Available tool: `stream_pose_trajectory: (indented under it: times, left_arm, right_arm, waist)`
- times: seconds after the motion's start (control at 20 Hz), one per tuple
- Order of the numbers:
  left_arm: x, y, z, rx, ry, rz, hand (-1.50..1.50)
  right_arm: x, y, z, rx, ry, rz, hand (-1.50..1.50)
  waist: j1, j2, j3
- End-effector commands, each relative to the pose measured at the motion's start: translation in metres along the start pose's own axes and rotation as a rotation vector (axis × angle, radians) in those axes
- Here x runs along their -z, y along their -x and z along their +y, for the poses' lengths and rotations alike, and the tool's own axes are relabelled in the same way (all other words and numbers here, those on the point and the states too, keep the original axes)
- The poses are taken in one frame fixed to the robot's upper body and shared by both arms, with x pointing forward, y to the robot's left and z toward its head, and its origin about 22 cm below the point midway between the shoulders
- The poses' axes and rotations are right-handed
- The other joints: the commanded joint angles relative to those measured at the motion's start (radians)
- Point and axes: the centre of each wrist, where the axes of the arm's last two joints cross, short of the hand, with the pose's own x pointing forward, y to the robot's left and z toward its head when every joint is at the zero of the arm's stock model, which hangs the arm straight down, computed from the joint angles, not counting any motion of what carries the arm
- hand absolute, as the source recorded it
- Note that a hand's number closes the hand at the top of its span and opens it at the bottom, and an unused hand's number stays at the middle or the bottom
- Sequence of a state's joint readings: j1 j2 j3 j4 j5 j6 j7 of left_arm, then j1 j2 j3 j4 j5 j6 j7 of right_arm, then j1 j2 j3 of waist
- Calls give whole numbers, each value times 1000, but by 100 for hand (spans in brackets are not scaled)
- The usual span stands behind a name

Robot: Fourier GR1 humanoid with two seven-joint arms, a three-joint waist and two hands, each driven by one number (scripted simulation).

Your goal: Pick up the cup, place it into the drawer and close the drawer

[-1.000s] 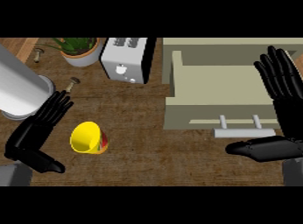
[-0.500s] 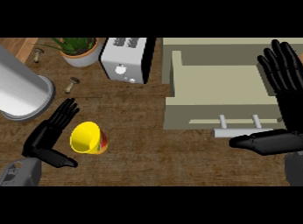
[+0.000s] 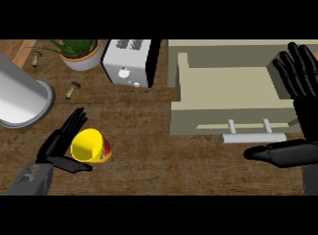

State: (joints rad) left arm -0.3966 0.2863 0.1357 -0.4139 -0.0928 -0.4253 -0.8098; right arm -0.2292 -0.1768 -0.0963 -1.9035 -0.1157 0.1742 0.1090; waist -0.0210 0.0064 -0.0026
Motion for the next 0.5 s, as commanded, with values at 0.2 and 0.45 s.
stream_pose_trajectory:
  times: [0.2, 0.45]
  left_arm:
    - [-4, 7, 3, -60, 36, -111, -150]
    - [0, 20, -21, -72, 38, -133, -150]
  right_arm:
    - [19, -16, -11, -13, -12, -3, -150]
    - [-4, 5, -10, 10, 1, -14, -150]
  waist:
    - [-1, 3, -1]
    - [-12, 5, -1]
